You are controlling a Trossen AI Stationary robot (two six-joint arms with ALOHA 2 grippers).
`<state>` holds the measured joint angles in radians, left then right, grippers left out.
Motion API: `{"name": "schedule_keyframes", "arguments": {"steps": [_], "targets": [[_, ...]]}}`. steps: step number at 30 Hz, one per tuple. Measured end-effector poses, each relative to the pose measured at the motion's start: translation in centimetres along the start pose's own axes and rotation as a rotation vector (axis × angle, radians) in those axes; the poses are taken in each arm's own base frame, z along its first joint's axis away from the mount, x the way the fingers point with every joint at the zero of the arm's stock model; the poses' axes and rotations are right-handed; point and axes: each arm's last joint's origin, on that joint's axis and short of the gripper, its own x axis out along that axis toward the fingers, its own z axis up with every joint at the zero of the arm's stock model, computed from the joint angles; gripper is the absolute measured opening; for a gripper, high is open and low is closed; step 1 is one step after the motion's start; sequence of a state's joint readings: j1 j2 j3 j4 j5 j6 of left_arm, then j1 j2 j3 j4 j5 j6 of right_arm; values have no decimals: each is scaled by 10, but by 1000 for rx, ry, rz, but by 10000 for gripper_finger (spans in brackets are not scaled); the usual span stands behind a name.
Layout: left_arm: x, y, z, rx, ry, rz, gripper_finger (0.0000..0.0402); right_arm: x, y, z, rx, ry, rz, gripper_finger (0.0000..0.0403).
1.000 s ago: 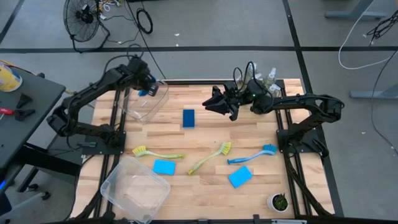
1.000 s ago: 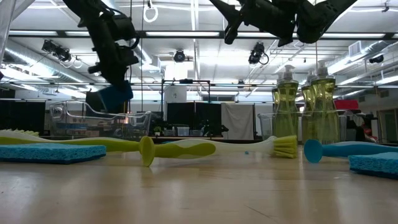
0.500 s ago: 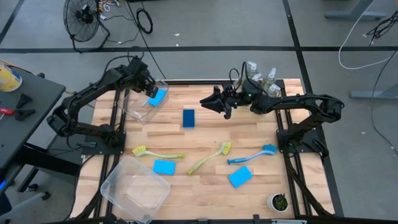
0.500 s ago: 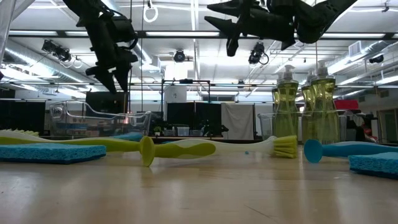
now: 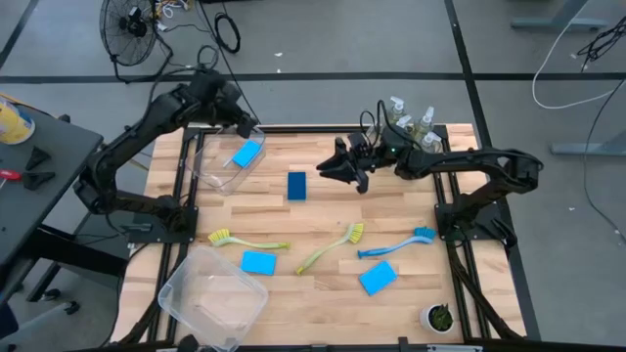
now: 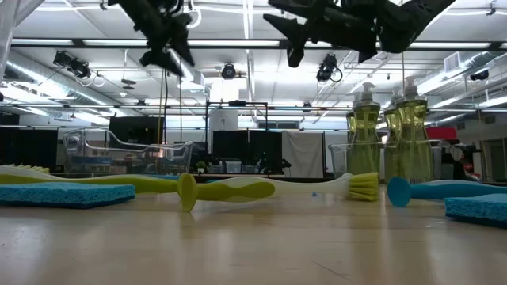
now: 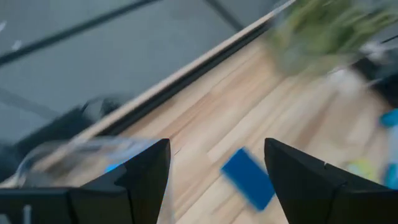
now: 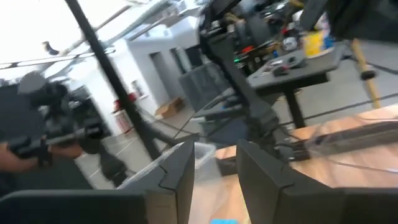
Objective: Pick & Place Kitchen Sink Supplies
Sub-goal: Put the blue sponge into the left transparent bin
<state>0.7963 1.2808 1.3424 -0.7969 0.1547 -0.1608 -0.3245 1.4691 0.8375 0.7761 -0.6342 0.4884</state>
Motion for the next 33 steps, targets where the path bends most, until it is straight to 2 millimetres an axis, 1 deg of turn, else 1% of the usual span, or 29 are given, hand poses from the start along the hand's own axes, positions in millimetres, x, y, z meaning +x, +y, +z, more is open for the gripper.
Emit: {"name": "schedule_keyframes", "arguments": {"steps": [3,7,12,15,19,22,33], "targets": [[-9,-18,11,42,-71,-90,259,-1,6,1,-6,18,20,121],[-13,-45,16,86,-132,-240,259,-3,15,1,-26,75,56,121],[-15,-81,12,148,-167,-373,259,-5,28,-2,0,152,88,121],[-17,-95,8,177,-174,-404,259,-4,38,-3,9,172,110,121],[-18,-106,4,198,-177,-391,259,0,52,-8,22,204,146,121],[-18,-110,2,206,-181,-380,259,3,61,-16,35,257,148,121],[-19,-112,1,208,-183,-374,259,3,101,-72,-13,645,59,121]]}}
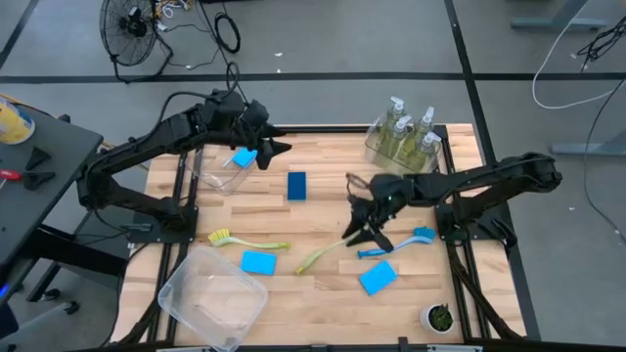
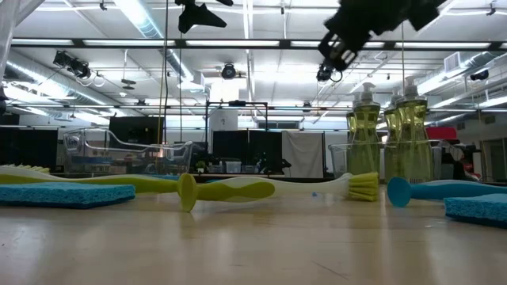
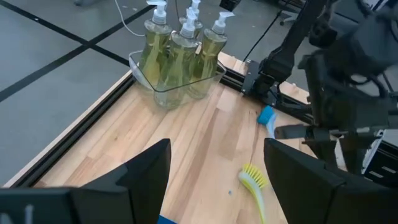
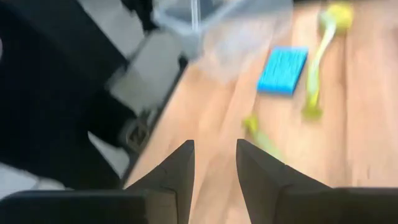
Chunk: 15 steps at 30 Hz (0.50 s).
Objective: Pick & Place Kitchen Sink Supplies
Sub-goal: Put the blue sponge into the left transparent bin
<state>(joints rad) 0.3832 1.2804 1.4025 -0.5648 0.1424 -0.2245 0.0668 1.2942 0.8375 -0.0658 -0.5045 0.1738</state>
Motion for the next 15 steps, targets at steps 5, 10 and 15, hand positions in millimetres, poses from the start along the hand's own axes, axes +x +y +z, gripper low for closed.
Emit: {"name": "schedule_keyframes", "arguments": {"steps": [5,10,15], "targets": [[0,0,0,0,1,-1,259,9,17,-19,-15,159,-12,121],[0,0,0,0,1,-2,259,13,32,-36,-62,302,-38,121],[0,0,0,0,1,-2,259,15,42,-45,-128,371,-74,123]]}}
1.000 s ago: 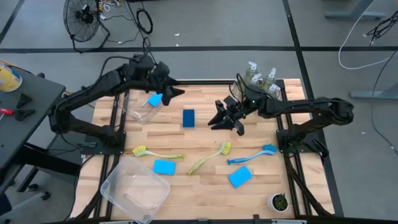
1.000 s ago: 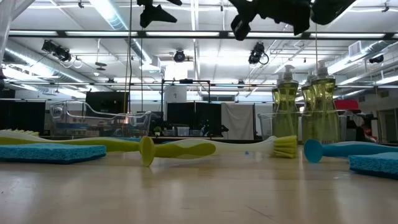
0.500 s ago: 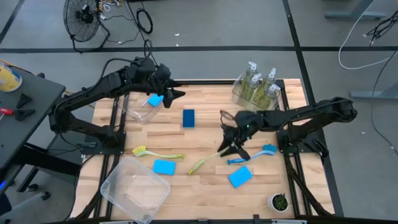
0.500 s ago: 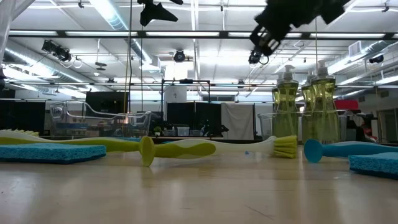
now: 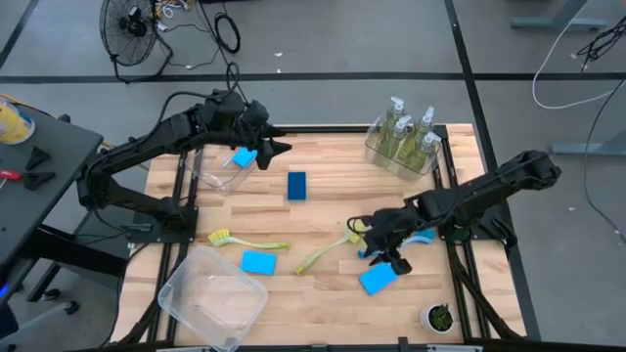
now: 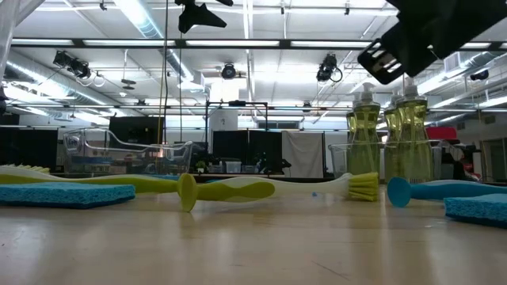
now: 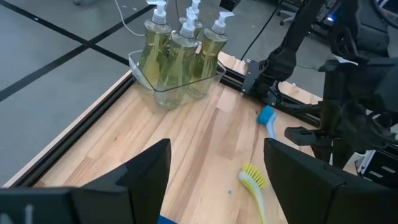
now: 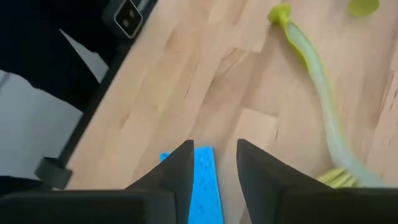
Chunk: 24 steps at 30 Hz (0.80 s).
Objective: Pick & Place Kitchen Sink Supplies
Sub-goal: Put the blue sponge into the left transparent bin
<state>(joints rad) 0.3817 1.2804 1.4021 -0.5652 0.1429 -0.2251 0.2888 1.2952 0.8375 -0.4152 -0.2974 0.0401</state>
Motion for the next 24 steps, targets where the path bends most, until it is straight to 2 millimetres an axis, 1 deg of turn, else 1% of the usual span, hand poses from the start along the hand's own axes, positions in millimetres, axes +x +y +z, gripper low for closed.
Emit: {"name": "schedule_keyframes", "arguments": {"steps": [3,10,13,18,24], "targets": [[0,0,0,0,0,0,259,5,4,-2,-12,21,-17,135],[0,0,0,-1,4,1,259,23,11,-7,-39,91,-13,187],[0,0,0,0,4,1,259,32,14,-9,-52,121,-3,201],[0,0,0,0,4,1,259,48,16,-15,-119,185,11,204],[0,0,-1,-1,6,1,259,70,8,-23,-133,255,-23,192]]}}
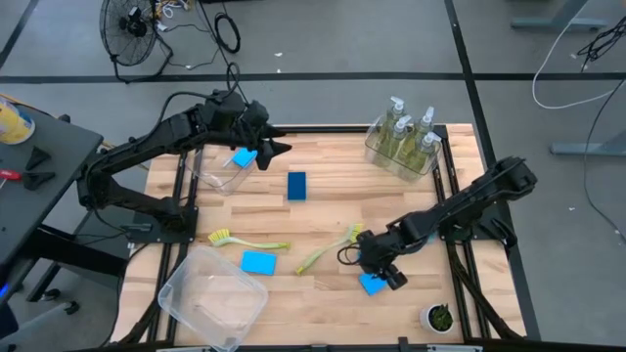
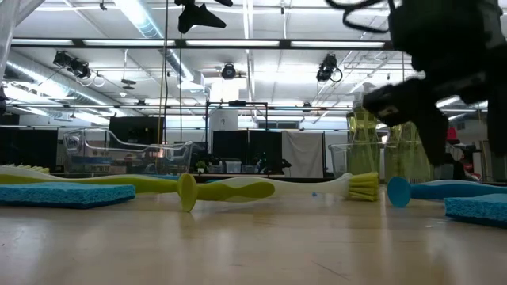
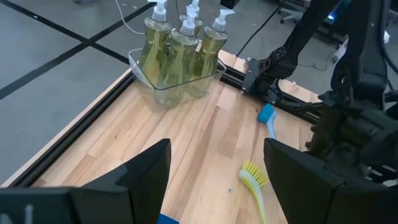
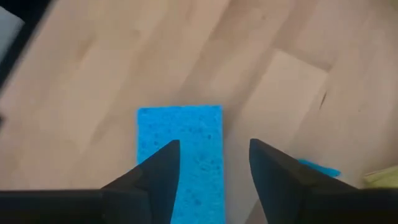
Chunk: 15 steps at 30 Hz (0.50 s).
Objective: Pick & Place Kitchen Sink Supplies
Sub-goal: Put the blue sponge into the left transparent bin
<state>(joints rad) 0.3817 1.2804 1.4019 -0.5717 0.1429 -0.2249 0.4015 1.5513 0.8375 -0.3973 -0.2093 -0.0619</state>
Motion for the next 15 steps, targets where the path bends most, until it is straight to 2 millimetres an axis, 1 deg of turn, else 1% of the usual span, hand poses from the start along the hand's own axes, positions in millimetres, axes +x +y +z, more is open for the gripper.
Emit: {"name": "schedule_keyframes", "arguments": {"steps": [8,12,15], "targets": [[0,0,0,0,2,1,259,28,-6,-5,13,75,5,187],[0,0,0,0,2,0,259,35,-7,-6,9,83,17,186],[0,0,0,0,2,0,259,37,-7,-6,9,86,18,182]]}}
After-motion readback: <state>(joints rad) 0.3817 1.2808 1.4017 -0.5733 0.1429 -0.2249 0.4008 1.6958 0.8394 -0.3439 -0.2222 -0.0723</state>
